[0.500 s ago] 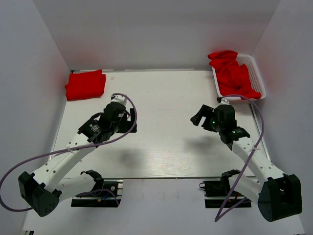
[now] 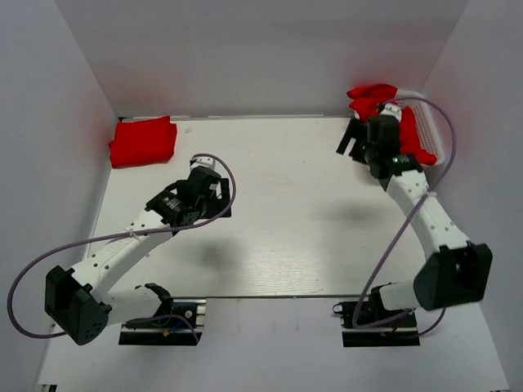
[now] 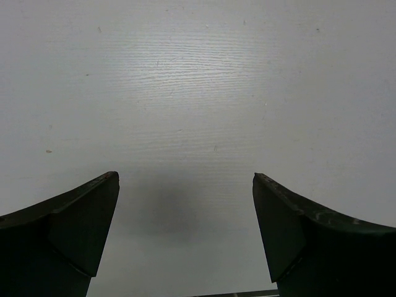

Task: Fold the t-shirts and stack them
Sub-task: Grab crumpled tshirt from bin with the right arm

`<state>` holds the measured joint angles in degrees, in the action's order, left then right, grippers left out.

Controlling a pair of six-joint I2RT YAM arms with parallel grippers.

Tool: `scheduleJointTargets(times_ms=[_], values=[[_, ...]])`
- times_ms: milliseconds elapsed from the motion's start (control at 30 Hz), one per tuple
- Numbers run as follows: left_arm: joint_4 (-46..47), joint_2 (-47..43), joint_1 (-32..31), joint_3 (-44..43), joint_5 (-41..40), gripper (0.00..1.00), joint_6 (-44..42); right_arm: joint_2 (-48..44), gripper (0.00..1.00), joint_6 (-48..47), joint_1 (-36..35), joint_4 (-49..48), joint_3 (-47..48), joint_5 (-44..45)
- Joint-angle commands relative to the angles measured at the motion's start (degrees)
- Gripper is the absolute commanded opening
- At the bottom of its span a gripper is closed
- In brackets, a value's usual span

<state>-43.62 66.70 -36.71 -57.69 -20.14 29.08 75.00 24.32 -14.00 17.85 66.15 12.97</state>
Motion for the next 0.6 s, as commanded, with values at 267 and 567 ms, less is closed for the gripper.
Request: scheduleJointTargets(times_ms=[267, 567], values=[[2.1, 7.6, 0.5, -8.9, -4.3, 0.99, -1.2, 36.7, 0.9, -10.1, 16.7, 18.3, 41.3, -0.1], [8.5, 12.2, 0.5, -11.7, 0.4, 0.99, -5.1, 51.7, 0.89, -16.5, 21.6, 11.8, 55.8, -2.6]])
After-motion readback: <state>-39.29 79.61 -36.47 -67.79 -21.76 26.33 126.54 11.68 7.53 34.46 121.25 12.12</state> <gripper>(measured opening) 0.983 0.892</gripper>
